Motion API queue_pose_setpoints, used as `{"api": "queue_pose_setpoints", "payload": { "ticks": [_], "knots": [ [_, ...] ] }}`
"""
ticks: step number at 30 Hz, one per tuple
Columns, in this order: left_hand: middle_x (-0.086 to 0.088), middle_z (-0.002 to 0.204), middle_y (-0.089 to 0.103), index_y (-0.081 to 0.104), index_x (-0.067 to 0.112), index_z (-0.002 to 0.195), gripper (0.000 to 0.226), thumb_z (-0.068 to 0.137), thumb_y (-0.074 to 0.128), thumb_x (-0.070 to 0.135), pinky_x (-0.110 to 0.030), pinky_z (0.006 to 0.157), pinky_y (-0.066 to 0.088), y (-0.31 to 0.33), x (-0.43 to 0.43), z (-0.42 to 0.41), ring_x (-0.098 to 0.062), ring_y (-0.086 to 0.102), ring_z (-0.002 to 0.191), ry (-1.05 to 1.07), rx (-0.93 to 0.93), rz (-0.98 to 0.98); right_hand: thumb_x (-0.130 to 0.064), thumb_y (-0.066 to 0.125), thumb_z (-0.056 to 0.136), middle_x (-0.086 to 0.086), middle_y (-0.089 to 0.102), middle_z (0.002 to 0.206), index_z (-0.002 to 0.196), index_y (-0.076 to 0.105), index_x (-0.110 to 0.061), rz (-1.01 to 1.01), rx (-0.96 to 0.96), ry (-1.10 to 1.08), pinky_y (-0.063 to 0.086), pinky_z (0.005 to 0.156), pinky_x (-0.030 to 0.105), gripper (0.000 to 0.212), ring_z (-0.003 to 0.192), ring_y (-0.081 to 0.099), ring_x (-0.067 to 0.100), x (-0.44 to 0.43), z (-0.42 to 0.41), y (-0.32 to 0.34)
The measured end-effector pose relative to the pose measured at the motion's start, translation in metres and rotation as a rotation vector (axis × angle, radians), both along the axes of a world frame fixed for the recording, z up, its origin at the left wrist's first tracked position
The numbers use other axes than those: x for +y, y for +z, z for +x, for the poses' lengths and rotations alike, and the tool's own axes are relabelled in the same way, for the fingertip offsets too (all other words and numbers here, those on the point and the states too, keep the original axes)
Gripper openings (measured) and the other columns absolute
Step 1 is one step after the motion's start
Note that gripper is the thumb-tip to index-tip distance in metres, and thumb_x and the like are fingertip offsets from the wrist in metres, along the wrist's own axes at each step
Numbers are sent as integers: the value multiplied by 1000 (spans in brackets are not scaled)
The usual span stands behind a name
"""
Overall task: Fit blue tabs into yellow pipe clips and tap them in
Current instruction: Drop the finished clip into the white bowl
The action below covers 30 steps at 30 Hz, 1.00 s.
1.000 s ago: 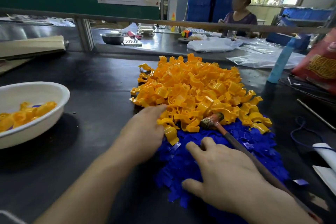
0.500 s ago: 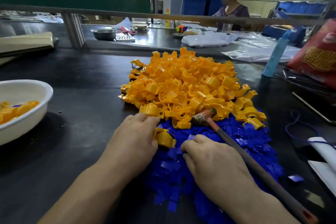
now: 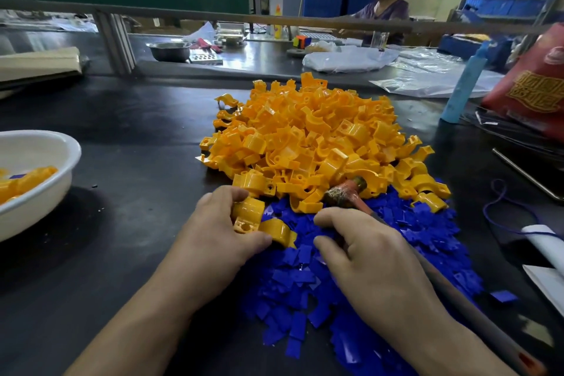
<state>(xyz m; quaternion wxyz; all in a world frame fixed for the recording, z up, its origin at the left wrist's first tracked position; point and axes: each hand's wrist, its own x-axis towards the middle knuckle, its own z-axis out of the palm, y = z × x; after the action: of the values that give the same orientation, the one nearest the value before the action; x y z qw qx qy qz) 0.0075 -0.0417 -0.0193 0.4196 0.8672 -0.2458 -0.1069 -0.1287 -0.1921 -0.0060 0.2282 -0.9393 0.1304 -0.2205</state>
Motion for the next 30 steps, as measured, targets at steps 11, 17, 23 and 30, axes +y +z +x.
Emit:
{"api": "queue_pose_setpoints", "payload": {
  "ticks": [11, 17, 23, 30],
  "knots": [
    [15, 97, 71, 65, 53, 103, 50, 56, 76, 40, -23, 71, 58, 15, 5, -17, -12, 71, 87, -187, 268, -464, -21, 59, 92, 5, 71, 71, 95, 68, -41, 867, -94, 131, 53, 56, 21, 23, 58, 67, 18, -3, -3, 8],
    [9, 104, 72, 64, 58, 112, 47, 72, 68, 33, -17, 75, 54, 23, 9, -24, -9, 70, 89, -287, 269, -519, -29, 56, 90, 5, 69, 70, 100, 68, -43, 859, -150, 216, 55, 59, 25, 21, 59, 66, 17, 0, -5, 9],
    [6, 98, 71, 51, 60, 103, 49, 67, 77, 40, -30, 76, 56, 22, 2, -29, -12, 70, 87, -270, 184, -401, -34, 59, 80, 9, 67, 66, 95, 67, -34, 831, -280, 220, 54, 53, 26, 17, 55, 64, 21, 4, -9, 17],
    [-6, 99, 71, 70, 43, 111, 38, 75, 70, 33, -22, 76, 56, 26, 5, -32, -20, 71, 89, -320, 308, -591, -34, 58, 81, 6, 67, 69, 91, 68, -33, 820, -304, 221, 53, 54, 25, 15, 59, 63, 16, 6, -11, 20]
  ]
}}
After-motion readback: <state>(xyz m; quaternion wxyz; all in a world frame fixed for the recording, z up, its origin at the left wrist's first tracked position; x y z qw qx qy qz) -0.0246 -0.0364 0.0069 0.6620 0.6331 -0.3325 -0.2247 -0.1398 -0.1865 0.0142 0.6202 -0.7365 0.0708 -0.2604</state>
